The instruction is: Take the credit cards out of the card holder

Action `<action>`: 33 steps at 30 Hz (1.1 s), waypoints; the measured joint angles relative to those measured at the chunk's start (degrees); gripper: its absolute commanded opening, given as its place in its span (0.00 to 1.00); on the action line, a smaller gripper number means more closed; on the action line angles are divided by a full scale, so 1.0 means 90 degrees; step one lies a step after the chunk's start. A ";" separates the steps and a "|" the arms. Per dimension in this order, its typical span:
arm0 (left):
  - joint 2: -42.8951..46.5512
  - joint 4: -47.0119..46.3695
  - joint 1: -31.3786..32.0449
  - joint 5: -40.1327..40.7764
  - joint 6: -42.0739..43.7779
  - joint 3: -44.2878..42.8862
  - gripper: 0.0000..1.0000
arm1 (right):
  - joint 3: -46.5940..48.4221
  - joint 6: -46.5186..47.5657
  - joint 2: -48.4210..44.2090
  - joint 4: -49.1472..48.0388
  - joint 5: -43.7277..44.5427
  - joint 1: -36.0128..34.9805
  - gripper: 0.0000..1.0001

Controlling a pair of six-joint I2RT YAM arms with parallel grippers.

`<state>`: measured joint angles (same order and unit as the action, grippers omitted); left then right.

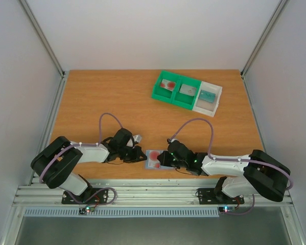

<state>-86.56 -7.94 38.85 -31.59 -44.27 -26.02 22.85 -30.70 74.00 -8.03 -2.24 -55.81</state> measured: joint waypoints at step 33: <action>0.0049 -0.0027 0.0000 0.0158 0.0002 0.0070 0.05 | -0.0760 -0.0374 0.0877 -0.2166 -0.0568 0.0714 0.01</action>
<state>-86.13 -8.19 38.85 -30.17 -44.25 -25.39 16.01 -34.06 81.89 -27.53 -7.35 -49.39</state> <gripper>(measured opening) 0.052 0.015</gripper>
